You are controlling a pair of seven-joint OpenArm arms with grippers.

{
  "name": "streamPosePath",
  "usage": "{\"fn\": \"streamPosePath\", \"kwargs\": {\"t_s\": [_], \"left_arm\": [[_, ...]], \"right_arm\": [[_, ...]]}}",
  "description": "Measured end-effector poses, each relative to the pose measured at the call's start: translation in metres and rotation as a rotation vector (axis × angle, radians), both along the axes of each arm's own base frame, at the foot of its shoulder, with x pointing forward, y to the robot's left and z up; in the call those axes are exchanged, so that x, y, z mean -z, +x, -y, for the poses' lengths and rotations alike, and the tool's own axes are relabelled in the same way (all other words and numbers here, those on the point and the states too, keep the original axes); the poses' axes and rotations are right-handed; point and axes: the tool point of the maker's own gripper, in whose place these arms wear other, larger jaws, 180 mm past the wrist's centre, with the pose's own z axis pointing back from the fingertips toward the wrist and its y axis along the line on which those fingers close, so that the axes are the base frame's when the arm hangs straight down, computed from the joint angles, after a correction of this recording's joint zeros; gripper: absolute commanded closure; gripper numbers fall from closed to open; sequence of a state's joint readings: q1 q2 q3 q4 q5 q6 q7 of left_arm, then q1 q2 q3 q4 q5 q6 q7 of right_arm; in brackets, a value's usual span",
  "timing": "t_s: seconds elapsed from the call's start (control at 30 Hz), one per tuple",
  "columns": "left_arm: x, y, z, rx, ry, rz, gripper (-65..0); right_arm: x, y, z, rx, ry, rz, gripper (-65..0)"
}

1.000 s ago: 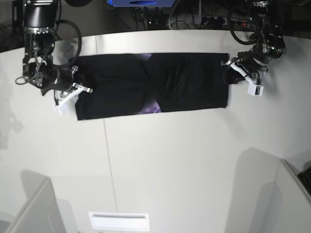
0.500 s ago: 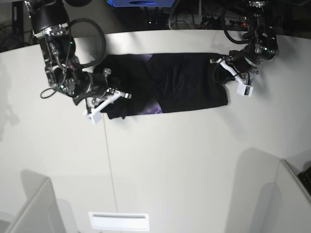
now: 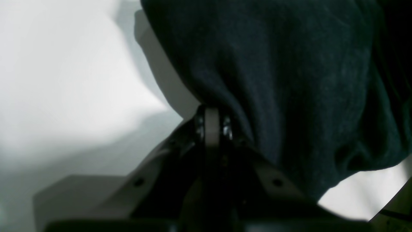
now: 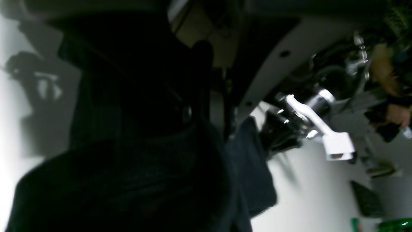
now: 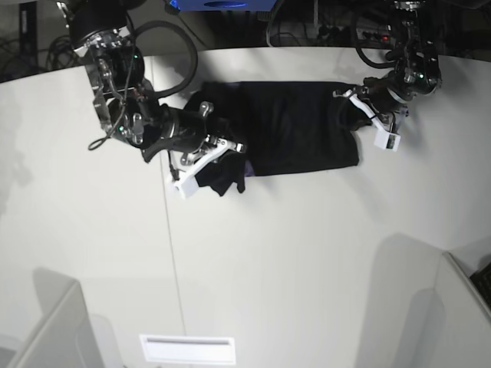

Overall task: Fold the T-shirt properly
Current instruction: 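Fold the strip end held by the right gripper over toward the left gripper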

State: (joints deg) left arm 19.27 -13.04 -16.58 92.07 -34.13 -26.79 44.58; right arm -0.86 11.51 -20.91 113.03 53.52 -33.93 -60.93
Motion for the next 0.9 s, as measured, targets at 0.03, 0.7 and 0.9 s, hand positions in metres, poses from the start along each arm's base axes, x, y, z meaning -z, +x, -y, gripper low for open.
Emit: {"fn": "streamPosePath", "kwargs": {"t_s": [0.03,0.7,0.9], "left_arm": [[0.0,-0.001,0.0,0.0,-0.001,-0.001,0.0],[-0.004,-0.019,0.003,0.034,0.03,-0.021,0.0],[-0.003,-0.018,0.003,0.032,0.029,-0.02,0.0]], "right_arm": [[-0.002,0.0,-0.003,0.002,0.01,0.002,0.0],[-0.025,-0.015,-0.066,-0.111,0.123,0.017,0.0],[-0.04,-0.017,-0.086,-0.205,0.121,0.077,0.0]]}}
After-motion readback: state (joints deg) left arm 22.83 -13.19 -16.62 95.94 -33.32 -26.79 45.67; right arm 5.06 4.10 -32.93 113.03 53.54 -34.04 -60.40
